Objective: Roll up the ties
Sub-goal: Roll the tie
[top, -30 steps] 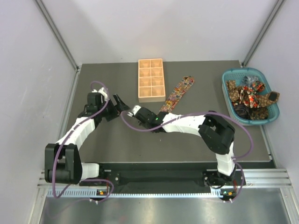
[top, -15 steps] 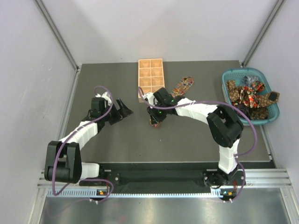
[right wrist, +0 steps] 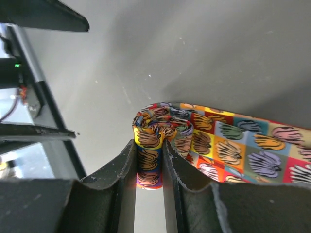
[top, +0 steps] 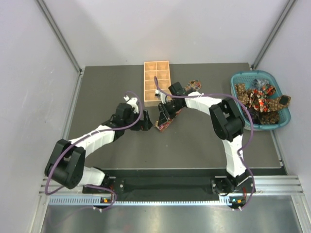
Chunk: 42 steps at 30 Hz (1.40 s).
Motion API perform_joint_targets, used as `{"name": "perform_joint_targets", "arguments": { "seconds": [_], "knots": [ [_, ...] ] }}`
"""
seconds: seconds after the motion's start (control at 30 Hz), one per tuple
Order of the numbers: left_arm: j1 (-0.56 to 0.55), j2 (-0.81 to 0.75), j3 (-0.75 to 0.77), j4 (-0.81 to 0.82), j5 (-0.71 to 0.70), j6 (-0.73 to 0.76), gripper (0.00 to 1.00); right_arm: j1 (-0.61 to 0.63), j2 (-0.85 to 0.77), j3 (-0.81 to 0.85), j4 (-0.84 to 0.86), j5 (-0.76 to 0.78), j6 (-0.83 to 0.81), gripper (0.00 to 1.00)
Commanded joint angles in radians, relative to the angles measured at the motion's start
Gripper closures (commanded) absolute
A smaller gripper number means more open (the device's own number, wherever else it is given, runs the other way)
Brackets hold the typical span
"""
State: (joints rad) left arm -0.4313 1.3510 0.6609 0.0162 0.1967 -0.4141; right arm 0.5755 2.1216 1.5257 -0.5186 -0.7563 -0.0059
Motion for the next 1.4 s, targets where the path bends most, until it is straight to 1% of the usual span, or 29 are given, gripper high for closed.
{"name": "perform_joint_targets", "arguments": {
  "seconds": [0.0, 0.17, 0.2, 0.33, 0.37, 0.43, 0.53, 0.6, 0.63, 0.73, 0.8, 0.83, 0.87, 1.07, 1.27, 1.37],
  "knots": [
    [-0.037, 0.028, 0.061, 0.062, -0.08, 0.089, 0.03, -0.034, 0.054, 0.051, -0.04, -0.066, -0.032, 0.87],
    [-0.104, 0.094, 0.118, 0.035, -0.14, 0.135, 0.04, -0.055, 0.081, 0.076, -0.07, -0.011, -0.057, 0.88],
    [-0.115, 0.103, 0.138, 0.031, -0.164, 0.142, 0.04, -0.055, 0.083, 0.079, -0.07, -0.005, -0.058, 0.88],
    [-0.164, 0.16, 0.187, 0.014, -0.187, 0.195, 0.04, -0.054, 0.09, 0.074, -0.054, 0.023, -0.062, 0.89],
    [-0.172, 0.169, 0.195, 0.014, -0.221, 0.204, 0.04, -0.055, 0.093, 0.074, -0.051, 0.041, -0.059, 0.89],
    [-0.191, 0.201, 0.218, 0.016, -0.224, 0.237, 0.04, -0.054, 0.098, 0.073, -0.041, 0.058, -0.057, 0.89],
    [-0.205, 0.232, 0.226, 0.048, -0.206, 0.281, 0.01, -0.055, 0.103, 0.067, -0.028, 0.072, -0.052, 0.89],
    [-0.207, 0.241, 0.22, 0.074, -0.201, 0.296, 0.01, -0.054, 0.104, 0.068, -0.021, 0.109, -0.046, 0.89],
    [-0.207, 0.252, 0.221, 0.091, -0.169, 0.313, 0.01, -0.055, 0.1, 0.068, -0.023, 0.124, -0.046, 0.9],
    [-0.208, 0.263, 0.195, 0.129, -0.154, 0.334, 0.01, -0.055, 0.087, 0.053, -0.012, 0.164, -0.043, 0.89],
    [-0.208, 0.273, 0.177, 0.183, -0.138, 0.343, 0.01, -0.054, 0.081, 0.047, -0.008, 0.199, -0.04, 0.89],
    [-0.21, 0.289, 0.186, 0.186, -0.138, 0.354, 0.01, -0.052, 0.075, 0.042, -0.006, 0.21, -0.04, 0.89],
    [-0.21, 0.296, 0.203, 0.153, -0.137, 0.356, 0.02, -0.052, 0.072, 0.034, 0.0, 0.218, -0.039, 0.89],
    [-0.222, 0.335, 0.236, 0.148, -0.097, 0.386, 0.09, -0.048, 0.054, 0.017, 0.02, 0.247, -0.032, 0.88],
    [-0.227, 0.369, 0.258, 0.137, -0.016, 0.402, 0.11, -0.043, 0.051, 0.008, 0.037, 0.249, -0.028, 0.88],
    [-0.236, 0.381, 0.267, 0.13, -0.002, 0.405, 0.13, -0.043, 0.04, -0.001, 0.046, 0.249, -0.026, 0.88]
  ]
}}
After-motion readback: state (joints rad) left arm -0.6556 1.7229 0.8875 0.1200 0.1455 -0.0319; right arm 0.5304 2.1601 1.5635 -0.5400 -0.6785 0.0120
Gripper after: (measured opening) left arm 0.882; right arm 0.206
